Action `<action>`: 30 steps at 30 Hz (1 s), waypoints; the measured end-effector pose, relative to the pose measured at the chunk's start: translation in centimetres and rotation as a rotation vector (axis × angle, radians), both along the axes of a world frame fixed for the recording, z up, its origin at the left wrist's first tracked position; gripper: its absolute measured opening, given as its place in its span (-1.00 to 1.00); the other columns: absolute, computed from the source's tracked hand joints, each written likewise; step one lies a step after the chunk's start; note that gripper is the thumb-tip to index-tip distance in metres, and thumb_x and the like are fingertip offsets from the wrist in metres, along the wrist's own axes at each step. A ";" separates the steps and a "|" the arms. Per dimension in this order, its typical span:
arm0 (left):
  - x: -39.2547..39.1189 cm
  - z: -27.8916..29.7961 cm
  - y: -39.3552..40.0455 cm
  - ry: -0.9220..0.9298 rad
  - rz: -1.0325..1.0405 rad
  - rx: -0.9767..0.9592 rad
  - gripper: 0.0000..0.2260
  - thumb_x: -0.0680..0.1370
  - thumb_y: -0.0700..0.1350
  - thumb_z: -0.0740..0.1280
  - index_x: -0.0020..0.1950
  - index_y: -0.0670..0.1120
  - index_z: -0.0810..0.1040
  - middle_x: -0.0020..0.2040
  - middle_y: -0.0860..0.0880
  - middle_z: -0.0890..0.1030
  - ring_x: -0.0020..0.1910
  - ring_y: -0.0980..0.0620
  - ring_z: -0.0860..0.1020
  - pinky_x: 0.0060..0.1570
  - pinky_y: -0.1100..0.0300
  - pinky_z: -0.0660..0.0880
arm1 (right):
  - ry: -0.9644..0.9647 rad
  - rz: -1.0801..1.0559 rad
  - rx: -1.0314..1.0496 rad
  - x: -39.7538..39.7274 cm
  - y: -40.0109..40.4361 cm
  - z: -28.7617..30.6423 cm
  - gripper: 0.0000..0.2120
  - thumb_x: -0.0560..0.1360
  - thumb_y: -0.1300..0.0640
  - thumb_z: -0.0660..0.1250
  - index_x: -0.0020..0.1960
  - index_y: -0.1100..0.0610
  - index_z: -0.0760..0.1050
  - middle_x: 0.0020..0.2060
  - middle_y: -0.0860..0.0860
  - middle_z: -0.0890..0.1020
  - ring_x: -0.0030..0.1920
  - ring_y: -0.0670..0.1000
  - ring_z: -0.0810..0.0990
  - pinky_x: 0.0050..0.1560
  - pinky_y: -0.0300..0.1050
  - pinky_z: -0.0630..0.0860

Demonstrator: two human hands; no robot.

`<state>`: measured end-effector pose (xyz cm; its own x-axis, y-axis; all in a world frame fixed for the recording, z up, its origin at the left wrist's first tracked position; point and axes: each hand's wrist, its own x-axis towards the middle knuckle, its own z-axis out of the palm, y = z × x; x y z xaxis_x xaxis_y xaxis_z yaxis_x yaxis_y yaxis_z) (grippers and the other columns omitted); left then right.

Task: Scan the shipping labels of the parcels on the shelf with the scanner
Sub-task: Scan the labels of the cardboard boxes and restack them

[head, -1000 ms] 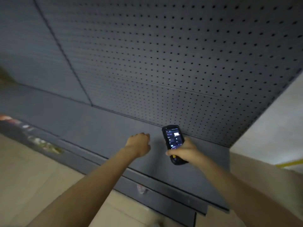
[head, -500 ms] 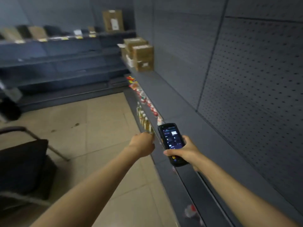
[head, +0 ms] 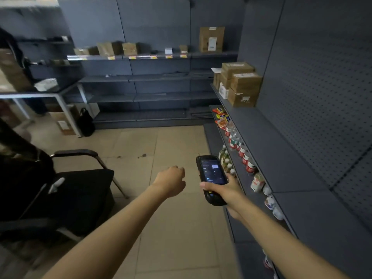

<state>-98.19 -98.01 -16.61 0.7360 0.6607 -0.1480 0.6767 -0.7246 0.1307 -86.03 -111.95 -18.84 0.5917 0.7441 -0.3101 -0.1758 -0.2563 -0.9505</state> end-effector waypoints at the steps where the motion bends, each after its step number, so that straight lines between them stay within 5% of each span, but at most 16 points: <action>1: 0.7 -0.2 1.1 -0.001 -0.004 -0.001 -0.69 0.58 -0.04 0.23 0.30 -0.08 0.44 0.23 -0.08 0.51 0.14 -0.09 0.53 0.07 0.08 0.48 | 0.000 -0.009 0.003 0.6 1.0 0.0 -0.18 0.12 0.08 0.65 0.29 0.09 0.35 0.09 0.03 0.59 0.06 0.05 0.58 0.08 -0.01 0.55; 6: 5.7 -1.0 6.3 -0.010 -0.017 -0.025 -0.70 0.57 -0.05 0.25 0.29 -0.07 0.44 0.23 -0.08 0.51 0.14 -0.09 0.53 0.10 0.06 0.49 | -0.033 -0.029 -0.010 5.5 6.8 -0.1 0.00 -0.01 -0.05 0.65 0.35 0.03 0.31 0.09 0.00 0.58 0.05 0.04 0.58 0.12 0.03 0.56; 12: 12.5 -0.4 13.7 -0.040 0.005 -0.008 -0.71 0.57 -0.05 0.26 0.28 -0.06 0.45 0.22 -0.07 0.52 0.13 -0.06 0.53 0.12 0.07 0.50 | -0.028 -0.014 -0.006 12.9 14.5 0.2 -0.03 0.03 -0.06 0.65 0.36 0.03 0.33 0.09 -0.01 0.57 0.03 0.00 0.56 -0.04 -0.11 0.50; 18: 17.4 -0.8 20.0 -0.036 0.012 -0.019 -0.72 0.57 -0.03 0.24 0.27 -0.04 0.45 0.20 -0.05 0.53 0.12 -0.06 0.54 0.10 0.09 0.46 | 0.085 -0.030 0.047 18.9 20.9 0.2 -0.25 0.25 -0.06 0.56 0.34 0.09 0.37 0.06 0.08 0.63 0.00 0.08 0.64 -0.04 -0.03 0.59; 23: 20.0 -2.1 25.8 0.026 0.034 -0.043 -0.72 0.58 -0.05 0.22 0.27 -0.06 0.45 0.23 -0.07 0.51 0.16 -0.08 0.51 0.14 0.07 0.42 | 0.316 -0.078 0.077 22.2 26.3 -0.6 -0.58 0.45 0.00 0.37 0.24 0.16 0.46 -0.07 0.15 0.65 -0.16 0.12 0.65 -0.28 -0.11 0.56; 30: 24.6 -2.2 37.1 0.030 0.031 -0.040 -0.70 0.59 -0.05 0.22 0.30 -0.08 0.44 0.25 -0.09 0.50 0.17 -0.11 0.51 0.12 0.06 0.42 | 0.344 -0.086 0.063 26.7 37.2 -1.9 -0.58 0.47 -0.08 0.31 0.22 0.14 0.51 0.09 0.26 0.64 0.08 0.30 0.64 0.05 0.16 0.58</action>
